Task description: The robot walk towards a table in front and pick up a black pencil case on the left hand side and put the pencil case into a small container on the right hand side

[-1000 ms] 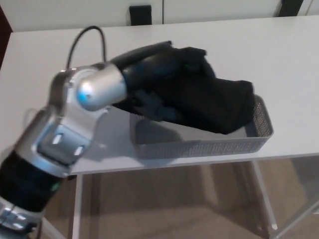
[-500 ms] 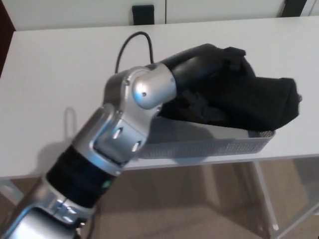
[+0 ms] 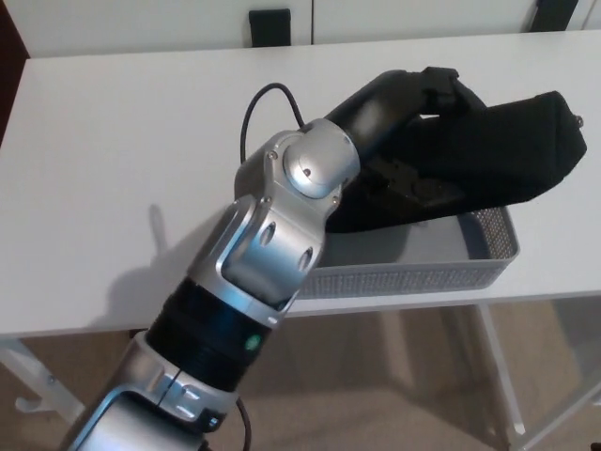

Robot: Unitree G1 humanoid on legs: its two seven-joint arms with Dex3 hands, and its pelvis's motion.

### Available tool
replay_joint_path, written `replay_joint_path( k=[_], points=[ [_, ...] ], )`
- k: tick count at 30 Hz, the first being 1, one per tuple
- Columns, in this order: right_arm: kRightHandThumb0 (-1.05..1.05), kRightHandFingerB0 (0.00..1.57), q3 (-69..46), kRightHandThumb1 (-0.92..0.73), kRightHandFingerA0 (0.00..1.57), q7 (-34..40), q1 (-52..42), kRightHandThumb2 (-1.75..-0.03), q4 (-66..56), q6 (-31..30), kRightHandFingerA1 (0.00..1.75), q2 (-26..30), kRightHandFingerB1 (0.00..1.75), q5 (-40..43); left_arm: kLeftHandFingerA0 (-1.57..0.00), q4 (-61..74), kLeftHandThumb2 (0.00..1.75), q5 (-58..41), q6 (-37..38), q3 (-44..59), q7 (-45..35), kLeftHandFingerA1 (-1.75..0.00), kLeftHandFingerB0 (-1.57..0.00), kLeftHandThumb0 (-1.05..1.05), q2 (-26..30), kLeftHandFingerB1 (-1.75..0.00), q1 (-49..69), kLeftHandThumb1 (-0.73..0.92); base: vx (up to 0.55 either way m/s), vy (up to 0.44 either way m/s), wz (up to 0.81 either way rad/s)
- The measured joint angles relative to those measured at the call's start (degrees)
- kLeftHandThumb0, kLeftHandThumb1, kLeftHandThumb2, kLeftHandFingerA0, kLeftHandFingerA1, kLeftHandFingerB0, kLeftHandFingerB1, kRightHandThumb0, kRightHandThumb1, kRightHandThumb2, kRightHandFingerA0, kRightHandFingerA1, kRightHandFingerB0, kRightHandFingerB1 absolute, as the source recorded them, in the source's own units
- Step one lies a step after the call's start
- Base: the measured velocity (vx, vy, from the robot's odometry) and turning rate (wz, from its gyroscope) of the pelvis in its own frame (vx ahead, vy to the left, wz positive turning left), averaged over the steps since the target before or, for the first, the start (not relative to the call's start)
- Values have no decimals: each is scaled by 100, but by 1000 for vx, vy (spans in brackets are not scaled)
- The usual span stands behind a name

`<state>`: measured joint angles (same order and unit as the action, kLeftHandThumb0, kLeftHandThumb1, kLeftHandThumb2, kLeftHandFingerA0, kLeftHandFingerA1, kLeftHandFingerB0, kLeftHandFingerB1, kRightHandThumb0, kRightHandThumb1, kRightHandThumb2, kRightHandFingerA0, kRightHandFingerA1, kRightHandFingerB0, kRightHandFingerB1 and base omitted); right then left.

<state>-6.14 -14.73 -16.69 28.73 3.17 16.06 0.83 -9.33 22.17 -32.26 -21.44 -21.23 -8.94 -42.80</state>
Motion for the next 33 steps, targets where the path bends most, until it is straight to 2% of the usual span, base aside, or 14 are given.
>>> replay_joint_path(
  k=[1,9,15,18,19,21,22,27,28,29,30,31,32,33],
  points=[
    [-36,16,4,-63,56,0,3,-59,5,5,43,4,28,-9,-116,0,75,1,-16,-1,30,-106,-78,-10,1,-86,18,78,0,0,0],
    [-33,15,1,-65,52,-7,56,-59,42,34,42,8,28,-27,-115,24,81,3,-187,-7,192,-108,-76,-11,38,-90,171,75,0,0,0],
    [-36,13,-6,-65,48,-24,64,-64,28,30,44,9,30,-25,-119,77,75,-9,-228,-10,227,-105,-78,-11,196,-81,252,77,0,0,0],
    [-37,15,-23,-65,49,-28,63,-62,-22,8,43,9,29,-22,-119,109,72,-11,-253,-23,227,-105,-79,-12,263,-82,263,78,0,0,0],
    [-33,15,-30,-65,47,-28,64,-60,-31,-2,42,9,28,-22,-118,118,64,-16,-273,-22,227,-104,-79,-16,276,-84,267,83,0,0,0],
    [-38,15,-34,-64,47,-27,69,-62,-37,-13,43,9,30,-24,-118,124,64,-19,-295,-30,226,-105,-79,-15,339,-87,271,83,0,0,0],
    [-33,15,-34,-64,49,-27,77,-59,-32,-14,42,9,28,-25,-117,126,67,-20,-306,-45,225,-105,-79,-13,388,-87,274,81,0,0,0],
    [-38,16,-34,-64,48,-21,113,-62,16,-13,43,10,30,-34,-119,134,64,-33,-321,-94,205,-102,-80,-16,594,-77,304,82,0,0,0],
    [-33,16,-34,-64,49,-21,122,-59,23,-13,42,11,28,-35,-119,134,64,-34,-321,-114,196,-99,-79,-20,646,-66,305,80,0,0,0],
    [-33,16,-34,-64,49,-21,126,-59,29,-13,42,14,28,-36,-119,134,64,-34,-322,-131,190,-99,-79,-20,682,-66,305,80,0,0,0],
    [-34,16,-34,-63,49,-21,132,-59,34,-13,42,17,28,-37,-99,135,61,-33,-323,-151,185,-71,-61,-27,711,-44,305,69,0,0,0],
    [-34,16,-34,-63,49,-21,142,-59,38,-13,42,19,28,-38,-85,139,58,-26,-332,-189,178,-70,-44,-30,749,-37,304,62,0,0,0],
    [-34,16,-34,-63,49,-20,153,-59,37,-13,42,19,28,-38,-85,143,58,-18,-365,-222,173,-70,-44,-30,779,-37,303,62,0,0,0],
    [-34,16,-34,-63,49,-20,161,-59,37,-13,42,19,29,-38,-41,149,73,-11,-408,-258,157,-51,-15,-55,811,-38,300,47,0,0,0]
  ],
)
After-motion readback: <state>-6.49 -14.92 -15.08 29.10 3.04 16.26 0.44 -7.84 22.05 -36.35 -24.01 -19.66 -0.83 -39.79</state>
